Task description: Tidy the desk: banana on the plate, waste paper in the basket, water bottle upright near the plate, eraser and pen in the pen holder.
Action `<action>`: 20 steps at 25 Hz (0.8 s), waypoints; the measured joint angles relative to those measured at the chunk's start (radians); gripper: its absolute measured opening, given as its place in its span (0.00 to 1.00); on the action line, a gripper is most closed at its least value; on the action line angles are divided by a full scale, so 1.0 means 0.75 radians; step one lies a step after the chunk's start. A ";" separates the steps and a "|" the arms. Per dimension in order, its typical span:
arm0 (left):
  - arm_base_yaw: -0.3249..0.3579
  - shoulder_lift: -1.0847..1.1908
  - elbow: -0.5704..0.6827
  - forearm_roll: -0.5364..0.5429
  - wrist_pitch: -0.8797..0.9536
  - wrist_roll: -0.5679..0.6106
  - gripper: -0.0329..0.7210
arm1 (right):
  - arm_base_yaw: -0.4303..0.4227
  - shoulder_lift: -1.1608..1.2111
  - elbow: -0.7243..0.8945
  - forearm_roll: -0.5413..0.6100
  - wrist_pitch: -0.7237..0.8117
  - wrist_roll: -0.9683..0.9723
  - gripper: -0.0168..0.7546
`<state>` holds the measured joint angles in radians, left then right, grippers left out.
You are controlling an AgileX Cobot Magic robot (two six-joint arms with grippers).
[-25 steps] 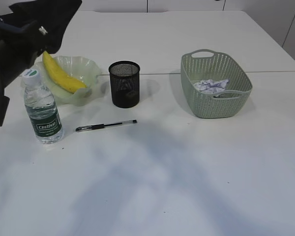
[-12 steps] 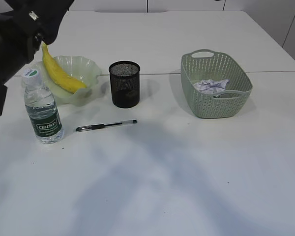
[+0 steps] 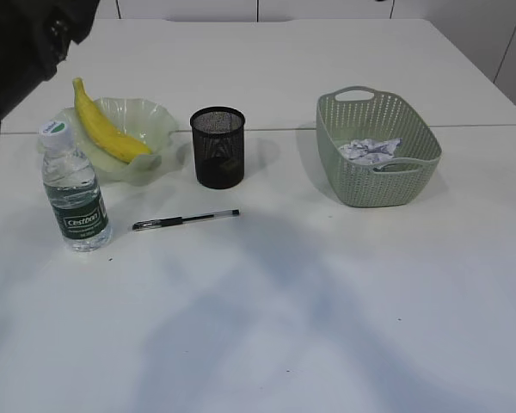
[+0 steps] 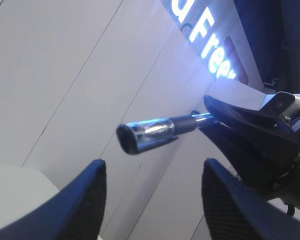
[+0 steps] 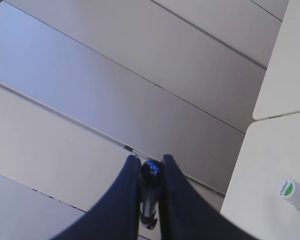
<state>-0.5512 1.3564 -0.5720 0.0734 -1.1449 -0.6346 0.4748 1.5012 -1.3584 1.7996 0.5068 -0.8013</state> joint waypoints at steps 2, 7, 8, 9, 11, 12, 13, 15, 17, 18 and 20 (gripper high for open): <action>0.000 -0.003 -0.002 -0.011 -0.003 0.000 0.62 | 0.000 0.000 0.000 0.000 0.000 0.000 0.08; 0.000 -0.003 -0.002 -0.078 -0.003 -0.031 0.62 | 0.000 0.000 0.000 0.000 0.005 0.000 0.08; 0.000 -0.003 -0.002 -0.085 -0.003 -0.041 0.62 | 0.000 0.000 0.000 0.000 0.005 0.000 0.08; 0.000 -0.003 -0.002 -0.087 -0.003 -0.053 0.62 | 0.000 0.000 0.000 0.000 0.005 0.000 0.08; 0.000 -0.003 -0.011 -0.090 -0.003 -0.065 0.62 | 0.000 0.000 0.000 0.000 0.005 0.000 0.08; 0.000 -0.003 -0.020 -0.086 -0.003 -0.071 0.62 | 0.000 0.000 0.000 0.000 0.005 0.000 0.08; 0.000 -0.003 -0.025 -0.082 -0.003 -0.074 0.62 | 0.000 0.000 0.000 0.000 0.005 0.000 0.08; 0.000 -0.003 -0.040 -0.062 -0.003 -0.075 0.62 | 0.000 0.000 0.000 0.000 0.005 -0.002 0.08; 0.000 -0.004 -0.048 -0.051 -0.003 -0.078 0.62 | 0.000 0.000 0.000 0.000 0.007 -0.002 0.08; 0.000 -0.004 -0.048 -0.051 -0.006 -0.079 0.62 | 0.000 0.000 0.000 0.000 0.008 -0.002 0.08; 0.000 -0.004 -0.048 -0.051 -0.006 -0.079 0.62 | 0.000 0.000 0.000 0.000 0.014 -0.002 0.08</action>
<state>-0.5512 1.3536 -0.6079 0.0348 -1.1491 -0.6936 0.4748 1.5012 -1.3584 1.7996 0.5169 -0.8031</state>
